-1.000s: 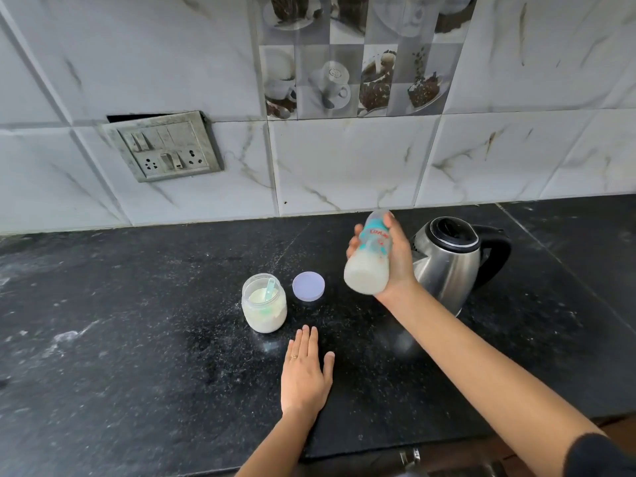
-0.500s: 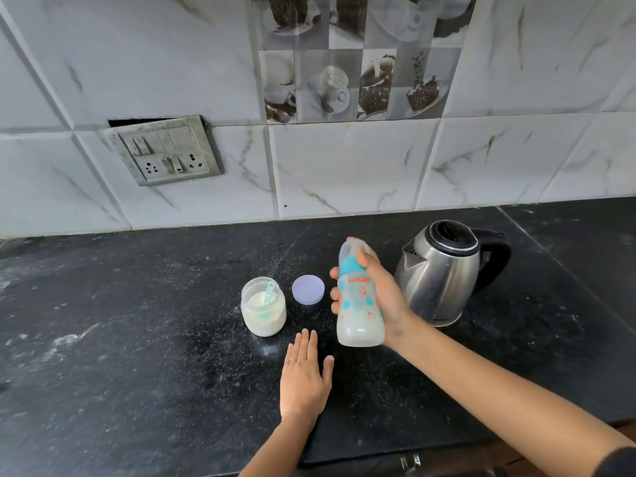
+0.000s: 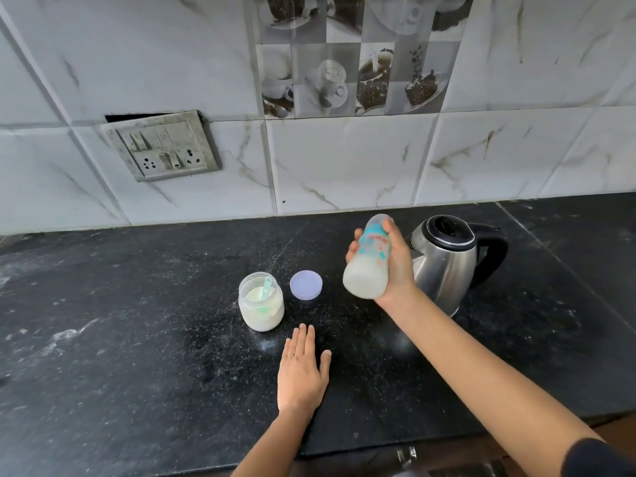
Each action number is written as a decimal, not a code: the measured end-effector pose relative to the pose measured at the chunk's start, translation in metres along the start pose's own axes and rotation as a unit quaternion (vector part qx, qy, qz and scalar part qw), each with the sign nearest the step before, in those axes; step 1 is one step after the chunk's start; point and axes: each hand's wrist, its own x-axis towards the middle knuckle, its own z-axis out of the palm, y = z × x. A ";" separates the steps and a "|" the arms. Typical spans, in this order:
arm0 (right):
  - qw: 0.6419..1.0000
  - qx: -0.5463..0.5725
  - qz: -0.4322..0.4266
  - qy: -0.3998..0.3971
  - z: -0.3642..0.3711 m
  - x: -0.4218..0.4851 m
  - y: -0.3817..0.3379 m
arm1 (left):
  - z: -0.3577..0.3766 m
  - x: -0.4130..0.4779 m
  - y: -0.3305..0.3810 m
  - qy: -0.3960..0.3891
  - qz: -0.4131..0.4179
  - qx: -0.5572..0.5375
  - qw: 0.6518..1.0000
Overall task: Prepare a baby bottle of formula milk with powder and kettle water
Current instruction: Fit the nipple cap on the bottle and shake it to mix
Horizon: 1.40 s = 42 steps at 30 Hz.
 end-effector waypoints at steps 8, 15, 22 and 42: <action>0.998 -0.041 -0.008 -0.038 -0.008 -0.008 0.004 | 0.001 0.001 0.000 -0.003 0.000 0.003 1.000; 0.991 -0.100 0.021 -0.087 -0.007 -0.020 0.020 | 0.001 0.002 0.000 -0.001 -0.002 -0.004 1.000; 0.995 -0.040 0.005 -0.094 0.003 0.001 0.008 | 0.001 0.001 -0.001 0.001 0.000 -0.002 1.000; 0.997 -0.053 0.019 -0.052 -0.001 -0.006 0.019 | 0.000 0.002 -0.001 0.000 0.002 -0.011 1.000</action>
